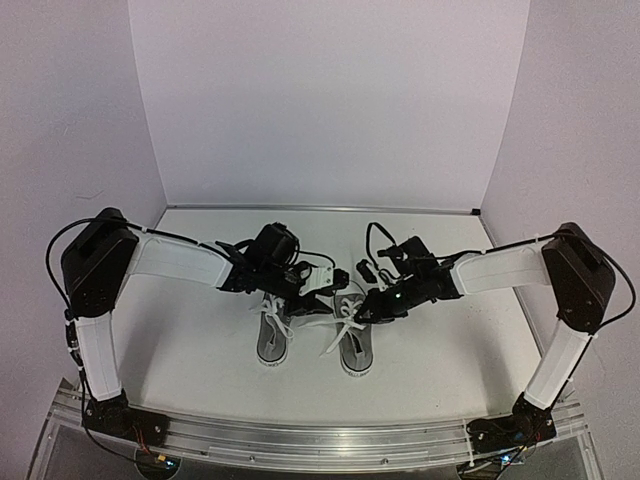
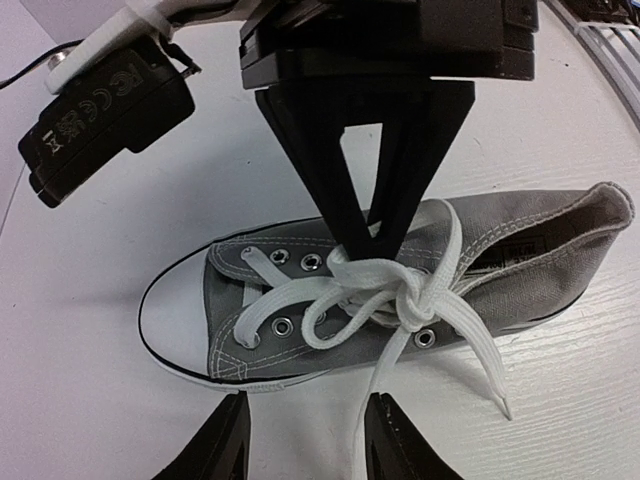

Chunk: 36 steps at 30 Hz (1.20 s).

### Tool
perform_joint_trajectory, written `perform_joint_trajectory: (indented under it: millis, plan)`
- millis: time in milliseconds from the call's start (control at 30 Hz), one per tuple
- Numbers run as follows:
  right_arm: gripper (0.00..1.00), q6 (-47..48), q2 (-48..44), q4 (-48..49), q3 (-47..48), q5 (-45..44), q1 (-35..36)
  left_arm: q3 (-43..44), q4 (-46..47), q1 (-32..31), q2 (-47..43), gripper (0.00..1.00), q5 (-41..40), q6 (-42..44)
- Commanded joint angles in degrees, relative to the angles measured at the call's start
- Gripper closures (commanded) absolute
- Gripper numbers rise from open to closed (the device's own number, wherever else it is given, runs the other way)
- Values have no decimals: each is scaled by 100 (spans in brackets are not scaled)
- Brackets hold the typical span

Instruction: Tie the shoes

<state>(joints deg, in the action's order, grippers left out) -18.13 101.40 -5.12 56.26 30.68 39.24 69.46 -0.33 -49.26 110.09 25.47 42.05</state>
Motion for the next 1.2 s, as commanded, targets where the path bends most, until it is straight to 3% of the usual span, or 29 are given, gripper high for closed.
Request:
perform_joint_trajectory:
  millis: [0,1167]
  plan:
    - [100,-33,108,160,216,-27,31,373,-288,7,163,59,315,559]
    - [100,-50,152,151,192,-27,31,1048,-211,-95,920,68,-5,517]
